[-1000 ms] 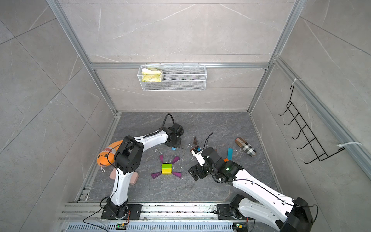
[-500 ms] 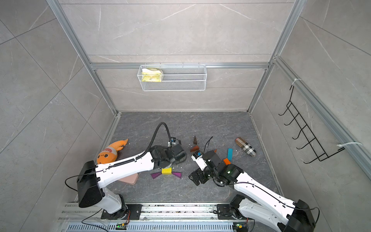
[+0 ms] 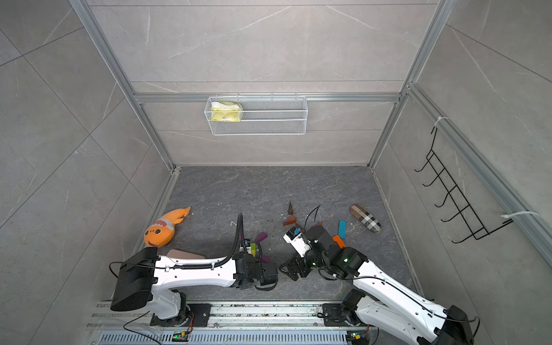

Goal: Assemble a small pinwheel with building blocks
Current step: Assemble the building block at the center of the board.

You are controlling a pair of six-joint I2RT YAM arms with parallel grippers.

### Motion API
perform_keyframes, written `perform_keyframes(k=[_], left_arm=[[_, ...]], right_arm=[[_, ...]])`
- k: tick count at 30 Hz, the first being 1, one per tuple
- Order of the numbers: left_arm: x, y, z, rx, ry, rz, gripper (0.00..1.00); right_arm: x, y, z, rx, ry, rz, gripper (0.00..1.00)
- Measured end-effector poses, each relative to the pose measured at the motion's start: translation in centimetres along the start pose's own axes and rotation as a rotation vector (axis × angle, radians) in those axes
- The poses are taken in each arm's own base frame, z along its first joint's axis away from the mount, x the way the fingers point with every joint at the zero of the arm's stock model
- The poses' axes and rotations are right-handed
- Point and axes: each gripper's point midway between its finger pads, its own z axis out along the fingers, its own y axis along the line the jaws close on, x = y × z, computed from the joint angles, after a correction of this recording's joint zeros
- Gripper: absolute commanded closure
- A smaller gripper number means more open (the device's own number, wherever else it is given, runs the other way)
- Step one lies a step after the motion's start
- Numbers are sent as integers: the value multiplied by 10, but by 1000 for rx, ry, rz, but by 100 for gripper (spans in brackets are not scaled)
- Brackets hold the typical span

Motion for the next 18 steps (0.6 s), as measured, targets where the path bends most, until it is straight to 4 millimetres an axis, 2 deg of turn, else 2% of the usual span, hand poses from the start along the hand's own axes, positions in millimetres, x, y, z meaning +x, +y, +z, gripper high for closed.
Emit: perform_keyframes(k=[4,10,18], left_arm=[[7,-5,16,35,-1,-1,88],[9,-22,22,110,24,-33,87],[14,-22,36,104,85,-58,85]], right_arm=[[0,1,0,-3,0,0,11],[0,1,0,-4,0,0,11],[0,2,-2,-10,-10,-5,11]])
